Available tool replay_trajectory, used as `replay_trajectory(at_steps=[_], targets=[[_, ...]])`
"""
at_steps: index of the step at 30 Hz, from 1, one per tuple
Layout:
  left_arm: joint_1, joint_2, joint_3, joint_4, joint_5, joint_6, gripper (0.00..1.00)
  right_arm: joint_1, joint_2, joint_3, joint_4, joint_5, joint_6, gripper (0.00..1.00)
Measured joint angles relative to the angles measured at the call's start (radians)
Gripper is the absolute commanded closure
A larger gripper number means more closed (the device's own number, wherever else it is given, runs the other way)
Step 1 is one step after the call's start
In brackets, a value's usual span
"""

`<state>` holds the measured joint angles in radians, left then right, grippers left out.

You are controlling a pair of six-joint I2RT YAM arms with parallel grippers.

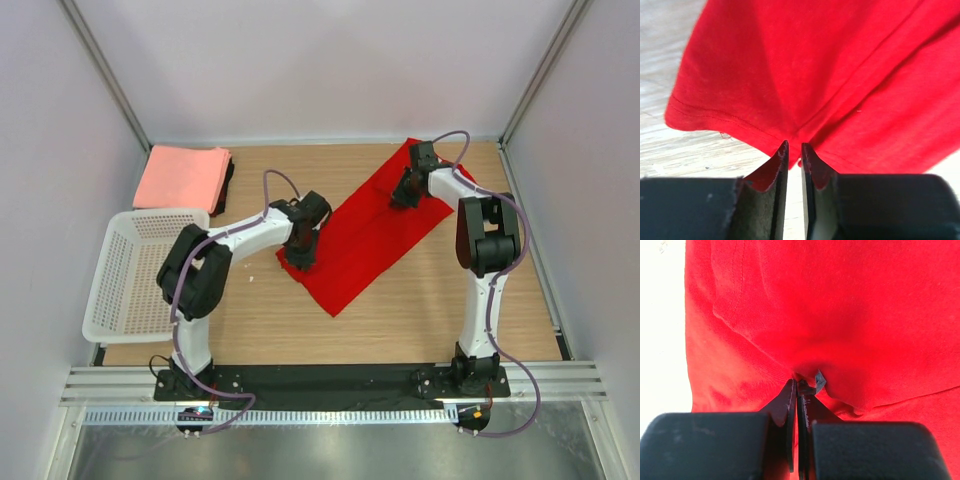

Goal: Fold and stack the t-shirts
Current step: Fold the tshirt

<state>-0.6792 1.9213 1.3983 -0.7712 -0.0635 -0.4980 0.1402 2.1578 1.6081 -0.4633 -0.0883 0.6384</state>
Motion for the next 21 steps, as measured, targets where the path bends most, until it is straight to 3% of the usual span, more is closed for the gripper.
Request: replay_trajectory(at_steps=[9, 15, 18, 21], targets=[[0.0, 0.007, -0.08, 0.017, 0.005, -0.035, 0.85, 0.0, 0.003, 0.004, -0.01, 0.008, -0.009, 0.98], [0.002, -0.043, -0.152, 0.08, 0.038, -0.078, 0.81, 0.0, 0.003, 0.004, -0.01, 0.005, -0.015, 0.79], [0.0, -0.076, -0.194, 0.101, 0.075, -0.105, 0.79, 0.0, 0.002, 0.004, -0.013, -0.009, -0.02, 0.75], [-0.005, -0.112, -0.232, 0.097, 0.121, -0.129, 0.68, 0.0, -0.007, 0.004, -0.023, -0.035, -0.027, 0.68]])
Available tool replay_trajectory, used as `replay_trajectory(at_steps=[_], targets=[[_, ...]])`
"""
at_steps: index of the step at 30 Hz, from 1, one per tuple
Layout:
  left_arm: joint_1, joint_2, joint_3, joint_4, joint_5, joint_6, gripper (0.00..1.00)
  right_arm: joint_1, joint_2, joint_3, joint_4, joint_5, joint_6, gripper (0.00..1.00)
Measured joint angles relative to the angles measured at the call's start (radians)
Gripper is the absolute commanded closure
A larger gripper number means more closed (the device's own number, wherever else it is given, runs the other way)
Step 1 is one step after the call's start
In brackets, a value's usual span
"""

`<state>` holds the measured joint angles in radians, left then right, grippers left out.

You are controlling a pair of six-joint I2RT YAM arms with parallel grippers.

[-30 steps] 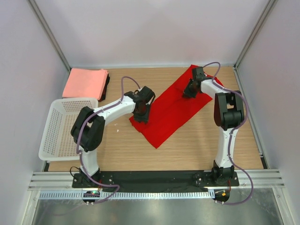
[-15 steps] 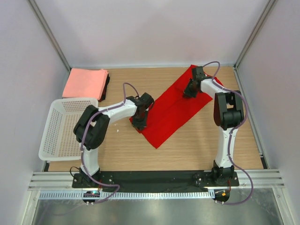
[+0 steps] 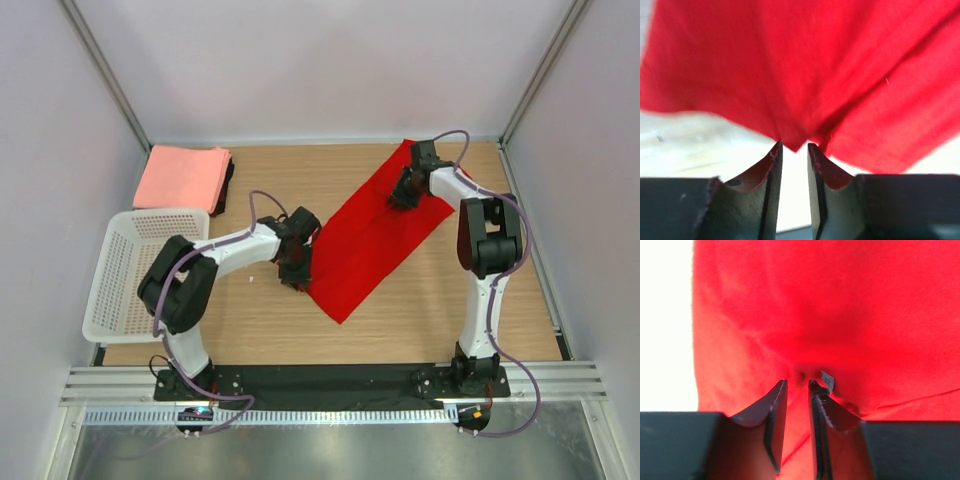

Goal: Fold and stack the t-shirts
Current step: Fold the tshirt

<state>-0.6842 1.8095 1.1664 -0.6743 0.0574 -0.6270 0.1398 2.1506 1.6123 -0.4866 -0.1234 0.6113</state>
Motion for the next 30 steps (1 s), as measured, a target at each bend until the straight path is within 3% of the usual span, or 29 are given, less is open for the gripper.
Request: replay_trajectory(at_steps=[6, 10, 15, 20, 23, 26, 30], targets=[[0.011, -0.072, 0.046, -0.072, 0.014, 0.011, 0.64, 0.0, -0.103, -0.01, -0.011, -0.078, -0.012, 0.61], [0.1, -0.082, 0.113, -0.087, 0.013, 0.045, 0.63, 0.0, -0.225, -0.047, -0.008, -0.113, -0.021, 0.56], [0.21, -0.042, 0.119, -0.108, -0.024, 0.088, 0.6, -0.005, -0.296, -0.062, -0.01, -0.13, -0.037, 0.49], [0.224, 0.023, 0.114, -0.116, -0.035, 0.108, 0.6, -0.011, -0.301, -0.107, -0.018, -0.138, -0.047, 0.48], [0.222, 0.041, 0.113, -0.116, -0.034, 0.112, 0.68, -0.012, -0.301, -0.137, -0.03, -0.142, -0.053, 0.48], [0.222, 0.05, 0.112, -0.115, -0.033, 0.111, 0.93, -0.013, -0.315, -0.164, -0.036, -0.143, -0.06, 0.48], [0.222, 0.05, 0.074, -0.095, -0.011, 0.098, 1.0, -0.019, -0.359, -0.2, -0.052, -0.141, -0.07, 0.48]])
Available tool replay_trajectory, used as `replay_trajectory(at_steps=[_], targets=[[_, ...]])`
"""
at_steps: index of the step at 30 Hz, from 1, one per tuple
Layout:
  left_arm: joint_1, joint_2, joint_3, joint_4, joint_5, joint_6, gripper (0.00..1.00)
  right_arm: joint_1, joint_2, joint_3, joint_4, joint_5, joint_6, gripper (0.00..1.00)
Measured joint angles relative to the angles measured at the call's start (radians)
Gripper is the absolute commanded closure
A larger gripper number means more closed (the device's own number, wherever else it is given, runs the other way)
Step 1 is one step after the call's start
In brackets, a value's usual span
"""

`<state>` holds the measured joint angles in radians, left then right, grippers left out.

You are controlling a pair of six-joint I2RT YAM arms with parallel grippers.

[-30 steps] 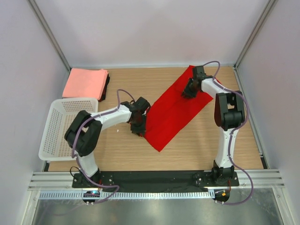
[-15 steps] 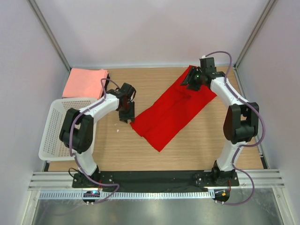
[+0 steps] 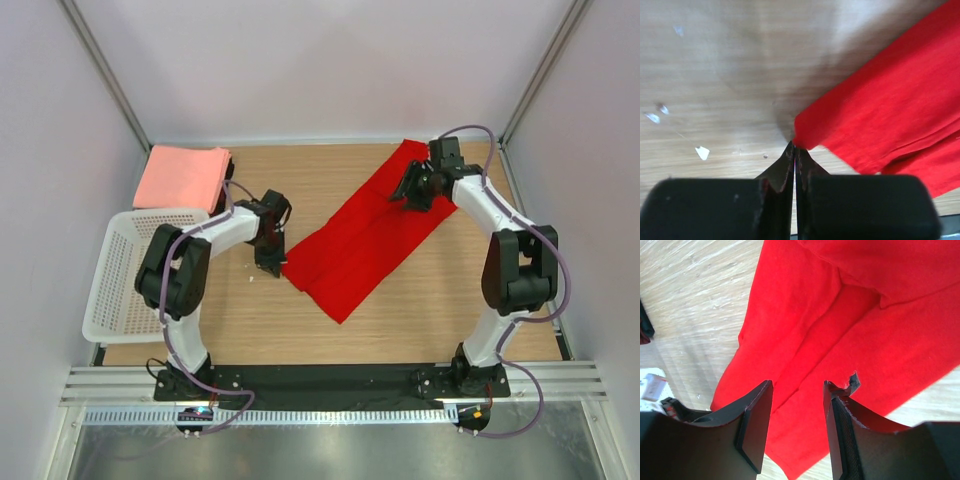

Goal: Fold and stack the t-shirts
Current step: Fold the tshirt

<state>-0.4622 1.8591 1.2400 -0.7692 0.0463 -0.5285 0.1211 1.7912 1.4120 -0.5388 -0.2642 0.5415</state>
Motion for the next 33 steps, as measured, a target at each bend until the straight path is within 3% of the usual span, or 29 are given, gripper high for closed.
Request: replay_trajectory(at_steps=[7, 11, 17, 22, 29, 30, 31, 33], targets=[[-0.009, -0.125, -0.204, 0.039, 0.054, -0.069, 0.99, -0.068, -0.068, -0.051, -0.022, 0.019, -0.014, 0.48], [-0.021, -0.195, -0.262, 0.031, 0.06, -0.092, 0.59, -0.129, -0.07, -0.079, -0.012, 0.022, -0.015, 0.49], [-0.015, -0.202, -0.114, 0.013, 0.025, -0.056, 0.5, -0.174, -0.07, -0.091, 0.011, 0.005, -0.012, 0.5], [0.023, -0.161, 0.029, 0.052, 0.03, 0.019, 0.5, -0.174, -0.071, -0.107, 0.031, -0.02, -0.013, 0.5], [0.052, -0.029, 0.053, 0.089, 0.122, 0.137, 0.58, -0.177, -0.087, -0.124, 0.04, -0.047, -0.013, 0.5], [0.051, -0.012, 0.053, 0.089, 0.135, 0.144, 0.63, -0.178, -0.087, -0.125, 0.04, -0.048, -0.013, 0.5], [0.05, 0.002, 0.053, 0.089, 0.143, 0.148, 0.77, -0.179, -0.088, -0.126, 0.043, -0.05, -0.013, 0.5], [0.05, 0.023, 0.052, 0.088, 0.154, 0.156, 0.92, -0.183, -0.089, -0.128, 0.045, -0.051, -0.013, 0.51]])
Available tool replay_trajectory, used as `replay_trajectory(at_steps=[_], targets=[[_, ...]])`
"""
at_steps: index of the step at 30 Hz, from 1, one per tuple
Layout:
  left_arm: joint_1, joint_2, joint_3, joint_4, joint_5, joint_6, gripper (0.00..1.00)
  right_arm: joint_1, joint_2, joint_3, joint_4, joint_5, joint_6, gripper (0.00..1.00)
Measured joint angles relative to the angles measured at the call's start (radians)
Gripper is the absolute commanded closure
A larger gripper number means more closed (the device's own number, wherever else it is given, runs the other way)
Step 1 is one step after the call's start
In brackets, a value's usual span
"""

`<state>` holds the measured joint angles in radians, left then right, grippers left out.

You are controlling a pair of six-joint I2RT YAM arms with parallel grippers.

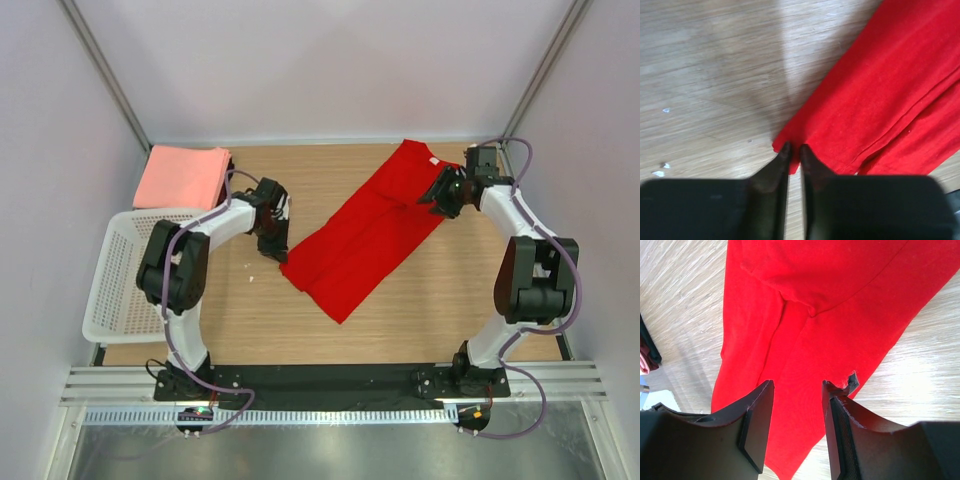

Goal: Fold and stack the t-shirts
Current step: Fold the tshirt

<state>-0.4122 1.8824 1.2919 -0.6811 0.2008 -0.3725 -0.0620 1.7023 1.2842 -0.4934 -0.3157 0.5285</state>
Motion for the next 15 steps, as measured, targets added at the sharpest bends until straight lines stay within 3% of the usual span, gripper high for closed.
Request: replay_trajectory(at_steps=[1, 2, 12, 15], targets=[[0.0, 0.005, -0.003, 0.002, 0.003, 0.003, 1.0, -0.003, -0.001, -0.002, 0.0, -0.001, 0.0, 0.53], [0.0, 0.006, -0.008, 0.002, 0.005, 0.0, 1.0, -0.006, -0.003, -0.004, 0.0, -0.001, 0.0, 0.53], [-0.047, -0.124, -0.233, 0.072, -0.007, -0.157, 0.99, -0.061, -0.004, -0.011, -0.006, 0.052, 0.0, 0.51], [-0.092, -0.173, -0.292, 0.087, -0.018, -0.208, 0.94, -0.071, 0.011, -0.011, 0.015, 0.058, 0.001, 0.5]])
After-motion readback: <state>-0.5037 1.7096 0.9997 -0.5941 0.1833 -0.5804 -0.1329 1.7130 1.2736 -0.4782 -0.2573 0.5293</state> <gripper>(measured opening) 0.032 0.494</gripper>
